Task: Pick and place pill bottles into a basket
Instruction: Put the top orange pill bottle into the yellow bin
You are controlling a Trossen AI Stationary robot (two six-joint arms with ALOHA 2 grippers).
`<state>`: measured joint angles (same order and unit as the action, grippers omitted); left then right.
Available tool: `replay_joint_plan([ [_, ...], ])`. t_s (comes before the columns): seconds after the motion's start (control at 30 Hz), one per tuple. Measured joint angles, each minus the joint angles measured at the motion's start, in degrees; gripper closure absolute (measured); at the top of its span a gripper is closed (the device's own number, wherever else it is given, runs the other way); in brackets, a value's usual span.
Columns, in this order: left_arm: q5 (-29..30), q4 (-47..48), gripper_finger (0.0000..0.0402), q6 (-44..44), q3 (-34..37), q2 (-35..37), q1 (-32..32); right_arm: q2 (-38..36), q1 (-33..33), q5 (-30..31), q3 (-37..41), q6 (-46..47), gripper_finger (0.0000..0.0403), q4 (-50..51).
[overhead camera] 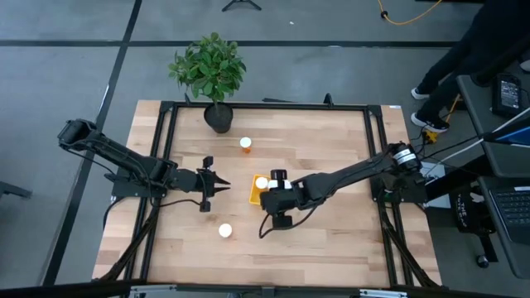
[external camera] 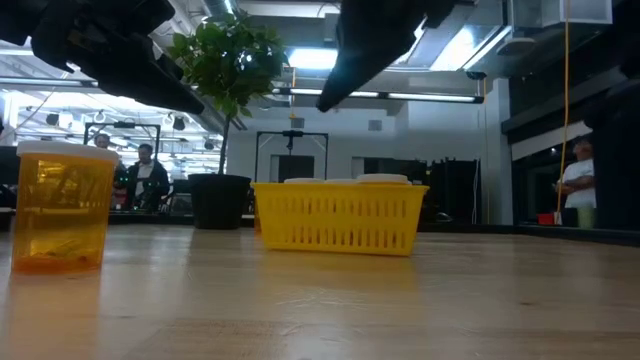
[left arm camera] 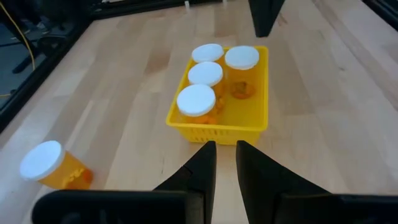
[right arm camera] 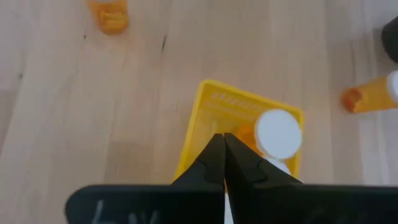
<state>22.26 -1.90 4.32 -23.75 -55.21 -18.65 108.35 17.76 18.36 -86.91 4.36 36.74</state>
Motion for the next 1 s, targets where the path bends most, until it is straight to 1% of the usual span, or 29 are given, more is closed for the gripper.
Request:
replay_joint_plan([
  [0.07,0.0,-0.03,0.0343,0.01,0.0,-0.01,0.0,-0.41,0.5,0.85,0.2,-0.16,0.0402,-0.44],
  [0.13,-0.02,-0.05,0.0344,-0.07,0.0,-0.01,0.0,-1.11,1.05,2.58,1.81,-0.37,0.0402,-3.52],
  [0.2,-0.02,-0.07,0.0346,-0.1,0.0,0.0,0.0,-2.41,1.48,4.01,5.56,-0.05,0.0402,-7.79],
  [0.3,-0.04,-0.1,0.035,-0.67,0.0,-0.01,0.0,-4.99,1.6,3.97,12.29,1.04,0.0402,-15.58],
  [0.5,-0.04,-1.11,0.0357,-2.59,0.0,0.01,0.0,-14.05,1.72,4.07,23.52,2.61,0.0402,-27.07],
  [0.6,0.07,-1.31,0.0357,-2.59,0.0,0.01,0.0,-18.54,1.72,4.07,30.9,1.31,0.0402,-36.18],
  [0.73,0.09,-1.34,0.0357,-2.59,0.0,-0.01,0.0,-22.99,1.94,4.06,40.91,-0.15,0.0401,-51.16],
  [0.83,0.16,-1.39,0.0355,-2.61,0.0,-0.01,0.0,-24.54,1.94,4.05,47.13,-0.7,0.04,-59.37],
  [1.0,1.83,-1.37,0.0356,-2.66,0.0,0.0,0.0,-25.56,1.94,4.06,54.25,-3.43,0.0399,-70.41],
])
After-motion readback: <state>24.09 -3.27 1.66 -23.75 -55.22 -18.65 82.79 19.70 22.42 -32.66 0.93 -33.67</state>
